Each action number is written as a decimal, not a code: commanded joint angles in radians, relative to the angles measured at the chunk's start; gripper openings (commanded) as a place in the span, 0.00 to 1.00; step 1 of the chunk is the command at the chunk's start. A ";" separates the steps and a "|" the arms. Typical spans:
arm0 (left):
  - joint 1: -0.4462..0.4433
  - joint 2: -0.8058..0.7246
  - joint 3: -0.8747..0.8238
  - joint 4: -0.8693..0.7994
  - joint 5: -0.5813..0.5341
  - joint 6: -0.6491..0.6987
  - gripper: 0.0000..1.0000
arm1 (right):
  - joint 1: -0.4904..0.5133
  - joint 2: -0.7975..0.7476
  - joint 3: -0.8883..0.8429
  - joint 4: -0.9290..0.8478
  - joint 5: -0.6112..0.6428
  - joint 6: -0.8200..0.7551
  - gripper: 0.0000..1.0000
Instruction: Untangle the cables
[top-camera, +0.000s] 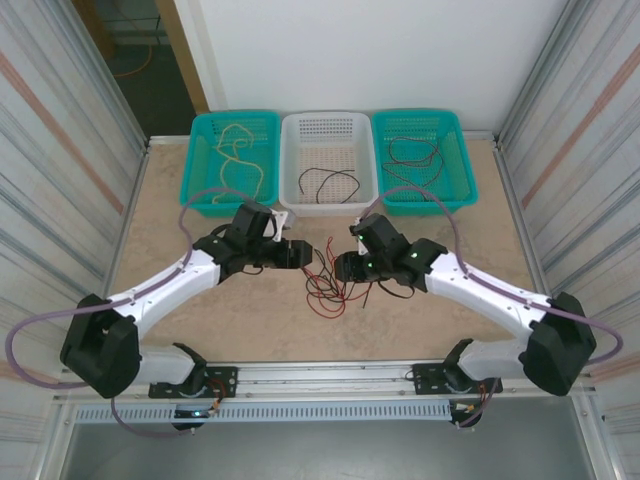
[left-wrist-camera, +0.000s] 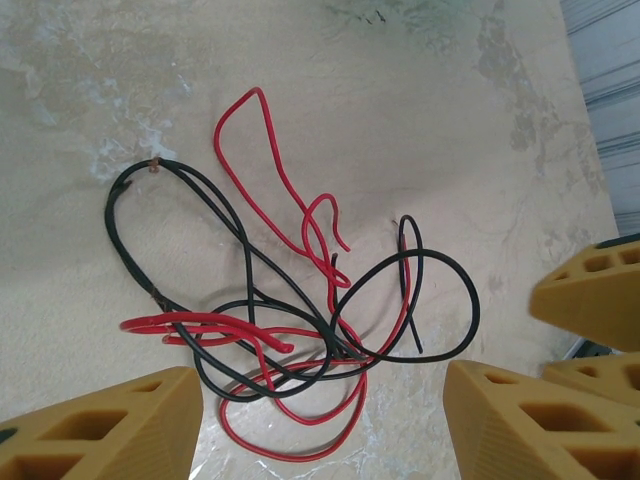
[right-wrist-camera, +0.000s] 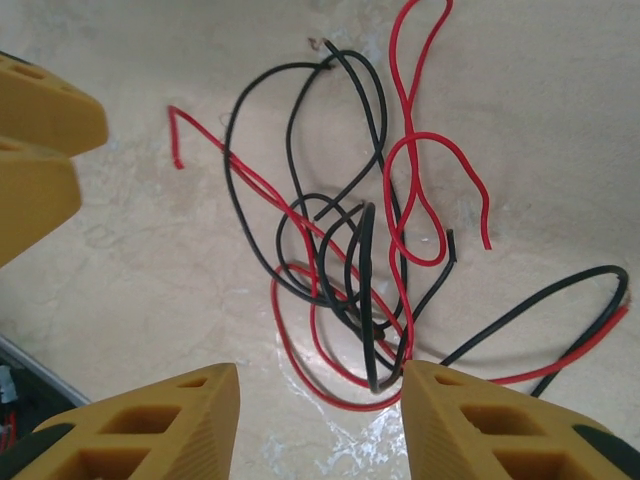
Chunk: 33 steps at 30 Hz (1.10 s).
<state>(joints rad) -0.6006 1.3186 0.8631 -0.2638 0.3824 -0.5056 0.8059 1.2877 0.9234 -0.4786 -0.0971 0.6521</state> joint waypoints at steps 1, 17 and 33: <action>-0.019 0.024 -0.001 0.040 0.026 -0.015 0.65 | 0.004 0.047 0.022 0.031 0.030 0.003 0.44; -0.091 0.154 0.023 0.146 0.037 -0.069 0.63 | 0.096 -0.028 0.104 -0.008 0.126 -0.011 0.00; -0.093 0.169 -0.013 0.171 0.055 -0.077 0.50 | 0.168 -0.249 0.287 -0.002 0.158 -0.057 0.00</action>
<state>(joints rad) -0.6907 1.4811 0.8635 -0.0895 0.4385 -0.5808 0.9688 1.0851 1.1622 -0.5018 0.0494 0.6338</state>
